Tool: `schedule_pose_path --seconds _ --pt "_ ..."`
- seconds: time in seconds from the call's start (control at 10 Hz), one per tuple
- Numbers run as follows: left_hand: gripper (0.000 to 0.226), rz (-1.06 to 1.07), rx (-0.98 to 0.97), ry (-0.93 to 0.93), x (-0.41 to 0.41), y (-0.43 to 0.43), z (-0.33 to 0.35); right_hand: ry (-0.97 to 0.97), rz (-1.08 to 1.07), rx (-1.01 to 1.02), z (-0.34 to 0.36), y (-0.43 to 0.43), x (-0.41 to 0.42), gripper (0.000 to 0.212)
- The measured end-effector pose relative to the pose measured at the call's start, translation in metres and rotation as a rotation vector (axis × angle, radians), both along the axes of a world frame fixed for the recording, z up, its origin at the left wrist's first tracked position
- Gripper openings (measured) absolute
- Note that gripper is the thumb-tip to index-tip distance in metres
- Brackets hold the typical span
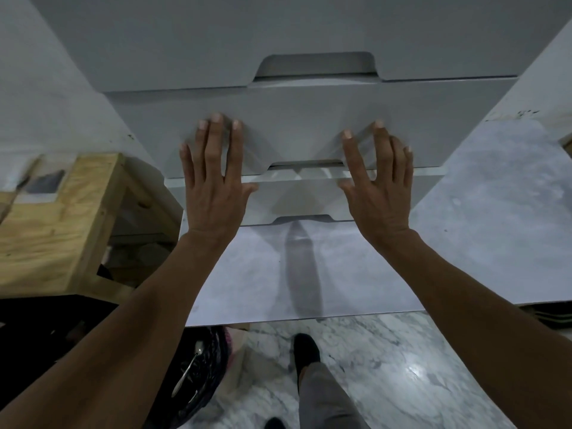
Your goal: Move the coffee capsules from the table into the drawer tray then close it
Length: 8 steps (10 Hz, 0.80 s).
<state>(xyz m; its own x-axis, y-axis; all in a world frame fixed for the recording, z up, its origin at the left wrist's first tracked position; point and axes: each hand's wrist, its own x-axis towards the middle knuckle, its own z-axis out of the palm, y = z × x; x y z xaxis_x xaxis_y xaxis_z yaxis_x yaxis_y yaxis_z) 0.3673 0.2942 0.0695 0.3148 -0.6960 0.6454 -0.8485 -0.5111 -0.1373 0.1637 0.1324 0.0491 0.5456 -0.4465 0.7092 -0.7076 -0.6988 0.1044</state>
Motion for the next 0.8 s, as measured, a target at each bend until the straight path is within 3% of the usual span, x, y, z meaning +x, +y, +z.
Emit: schedule_pose_path --seconds 0.2,0.4,0.6,0.8 --pt "0.110 -0.008 -0.056 -0.073 0.009 -0.008 -0.010 -0.071 0.010 -0.074 -0.014 -0.009 0.009 0.080" --pt "0.101 -0.042 -0.120 -0.116 0.019 -0.013 -0.021 -0.118 -0.004 -0.124 -0.033 -0.019 0.016 0.098" --pt "0.096 -0.022 -0.067 -0.102 0.018 -0.009 -0.018 -0.100 -0.001 -0.106 -0.028 -0.016 0.014 0.094" --pt "0.091 -0.067 0.101 0.029 -0.002 0.013 0.010 0.061 0.071 0.136 0.003 0.010 -0.006 0.081"
